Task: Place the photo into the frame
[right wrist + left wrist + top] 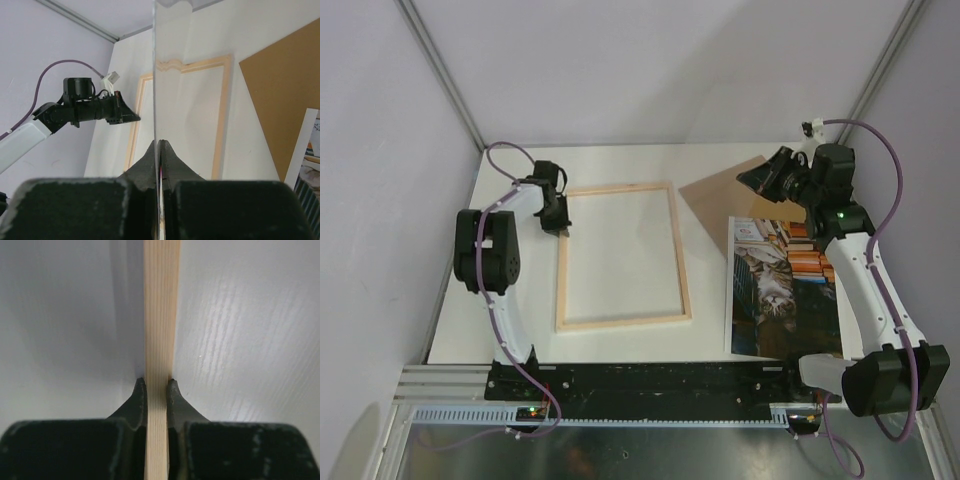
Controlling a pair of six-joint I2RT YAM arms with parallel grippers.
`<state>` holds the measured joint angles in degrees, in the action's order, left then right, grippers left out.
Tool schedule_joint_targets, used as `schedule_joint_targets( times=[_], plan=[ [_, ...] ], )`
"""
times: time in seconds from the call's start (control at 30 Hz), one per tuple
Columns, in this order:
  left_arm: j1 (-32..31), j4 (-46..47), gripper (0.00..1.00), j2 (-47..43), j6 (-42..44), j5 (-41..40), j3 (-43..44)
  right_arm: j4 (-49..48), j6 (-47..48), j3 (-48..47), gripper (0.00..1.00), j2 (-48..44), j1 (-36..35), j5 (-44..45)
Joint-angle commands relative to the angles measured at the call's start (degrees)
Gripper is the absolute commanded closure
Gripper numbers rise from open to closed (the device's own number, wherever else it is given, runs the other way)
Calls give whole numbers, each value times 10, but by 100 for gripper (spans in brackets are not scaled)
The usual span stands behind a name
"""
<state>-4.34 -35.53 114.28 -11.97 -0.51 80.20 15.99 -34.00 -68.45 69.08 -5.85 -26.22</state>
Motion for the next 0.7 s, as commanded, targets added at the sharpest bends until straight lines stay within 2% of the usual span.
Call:
schedule_joint_targets(
  times=[0.0, 0.47, 0.5, 0.57, 0.67],
  plan=[
    [-16, 3, 98, 15, 35, 11, 21, -40, 7, -45, 100, 2, -4, -30],
    [-42, 15, 99, 6, 41, 47, 8, -31, 20, -49, 100, 37, -28, -74],
    [-42, 15, 97, 4, 40, 45, 7, -28, 21, -49, 100, 41, -30, -74],
    [-42, 14, 85, 0, 36, 43, 4, -22, 25, -49, 100, 48, -36, -72],
    [-42, 14, 60, -17, 25, 38, -3, -15, 28, -49, 100, 58, -48, -66]
  ],
)
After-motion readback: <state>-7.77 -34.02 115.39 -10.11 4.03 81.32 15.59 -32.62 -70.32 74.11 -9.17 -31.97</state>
